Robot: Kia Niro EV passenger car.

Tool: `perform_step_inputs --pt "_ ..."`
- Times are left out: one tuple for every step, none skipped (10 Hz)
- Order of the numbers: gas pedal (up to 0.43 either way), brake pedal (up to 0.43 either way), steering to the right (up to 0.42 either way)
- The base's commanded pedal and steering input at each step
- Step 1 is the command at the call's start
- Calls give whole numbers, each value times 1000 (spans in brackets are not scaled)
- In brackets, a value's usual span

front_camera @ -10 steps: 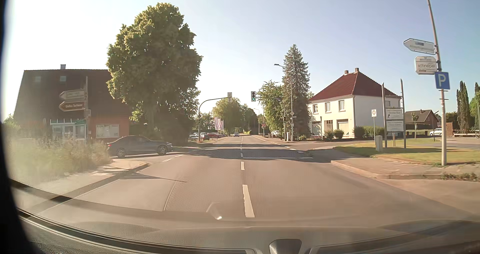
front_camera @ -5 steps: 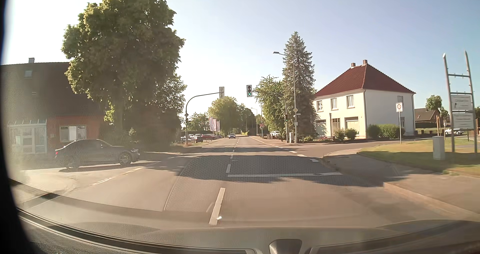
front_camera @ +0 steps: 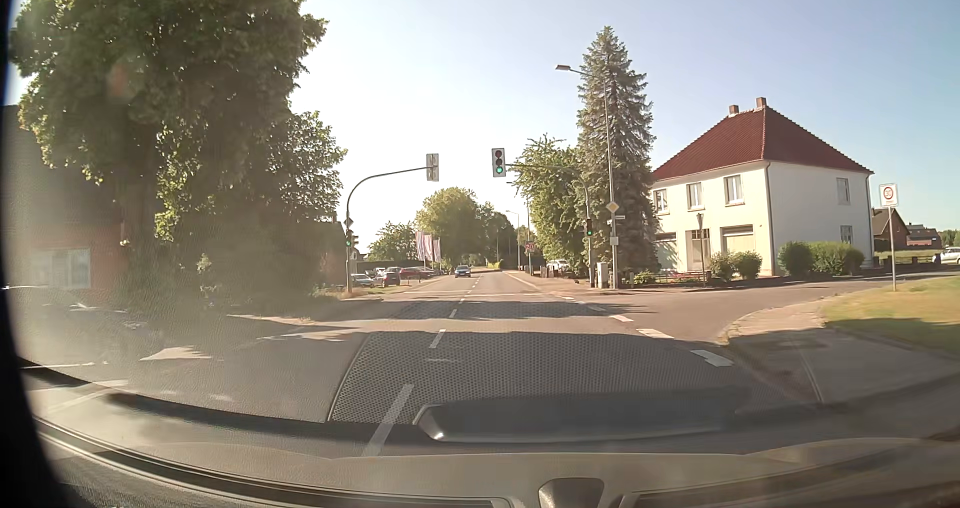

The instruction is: Follow the waypoints while adhering to traffic rules and regulations

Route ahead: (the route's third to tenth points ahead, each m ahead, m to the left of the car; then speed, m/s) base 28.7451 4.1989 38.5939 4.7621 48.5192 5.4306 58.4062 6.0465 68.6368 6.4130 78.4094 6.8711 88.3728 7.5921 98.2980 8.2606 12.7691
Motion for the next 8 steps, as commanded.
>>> perform_step_inputs --pt "0 6 -7" --pt "0 6 -7" --pt "0 6 -7" --pt "0 6 -7" --pt "39 6 -7" --pt "47 0 -7" --pt "59 6 -7" --pt "67 6 -7"
